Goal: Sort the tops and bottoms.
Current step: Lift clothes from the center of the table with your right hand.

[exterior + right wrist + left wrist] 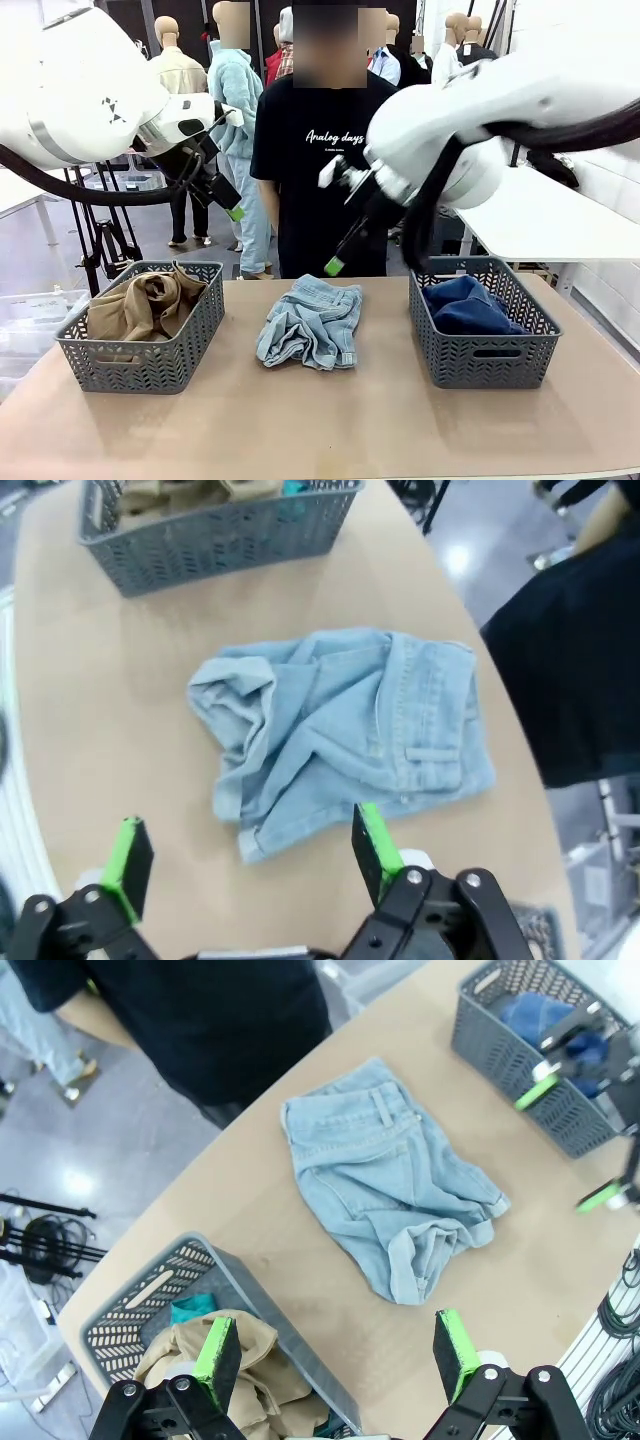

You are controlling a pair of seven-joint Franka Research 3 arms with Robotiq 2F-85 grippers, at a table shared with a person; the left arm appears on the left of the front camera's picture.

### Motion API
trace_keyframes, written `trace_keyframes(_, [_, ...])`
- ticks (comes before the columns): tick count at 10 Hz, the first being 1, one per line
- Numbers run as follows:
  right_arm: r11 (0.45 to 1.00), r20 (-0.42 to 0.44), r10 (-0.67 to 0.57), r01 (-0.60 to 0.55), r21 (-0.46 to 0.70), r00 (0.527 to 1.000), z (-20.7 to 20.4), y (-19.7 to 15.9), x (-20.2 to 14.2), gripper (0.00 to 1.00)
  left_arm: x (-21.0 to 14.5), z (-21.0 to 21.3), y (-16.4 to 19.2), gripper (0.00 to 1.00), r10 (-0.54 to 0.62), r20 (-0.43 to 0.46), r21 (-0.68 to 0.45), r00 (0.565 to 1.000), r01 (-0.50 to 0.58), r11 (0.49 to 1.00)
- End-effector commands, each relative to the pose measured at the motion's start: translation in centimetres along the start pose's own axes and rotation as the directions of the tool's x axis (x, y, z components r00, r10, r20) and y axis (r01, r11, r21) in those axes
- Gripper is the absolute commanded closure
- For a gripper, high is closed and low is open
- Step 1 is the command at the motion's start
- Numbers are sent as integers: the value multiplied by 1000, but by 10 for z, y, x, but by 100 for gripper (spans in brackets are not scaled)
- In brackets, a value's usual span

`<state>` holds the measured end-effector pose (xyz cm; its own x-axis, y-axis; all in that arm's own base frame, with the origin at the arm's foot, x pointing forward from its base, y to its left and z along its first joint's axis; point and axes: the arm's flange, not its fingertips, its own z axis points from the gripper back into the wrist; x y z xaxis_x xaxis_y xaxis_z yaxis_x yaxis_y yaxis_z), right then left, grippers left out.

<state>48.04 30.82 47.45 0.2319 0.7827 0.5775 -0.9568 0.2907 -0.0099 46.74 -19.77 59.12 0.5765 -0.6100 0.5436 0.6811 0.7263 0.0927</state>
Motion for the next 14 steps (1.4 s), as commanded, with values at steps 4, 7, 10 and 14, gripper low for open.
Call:
trace_keyframes(4, [985, -137, 20, -43, -167, 990, -89, -16, 2, 0, 0, 1, 1, 0, 1, 1, 2, 1000, -1, 1000])
trace_keyframes(7, [988, -98, 51, -64, -139, 994, -84, -16, -9, 0, 0, 1, 1, 0, 1, 1, 2, 1000, -1, 1000])
trace_keyframes(10, [973, -157, 22, -57, -224, 987, -78, 17, -16, 0, 0, 1, 1, 0, 1, 1, 2, 1000, -1, 1000])
trace_keyframes(14, [984, -147, 20, -46, -173, 989, -111, 19, -25, 0, 0, 1, 1, 0, 1, 1, 2, 1000, -1, 1000])
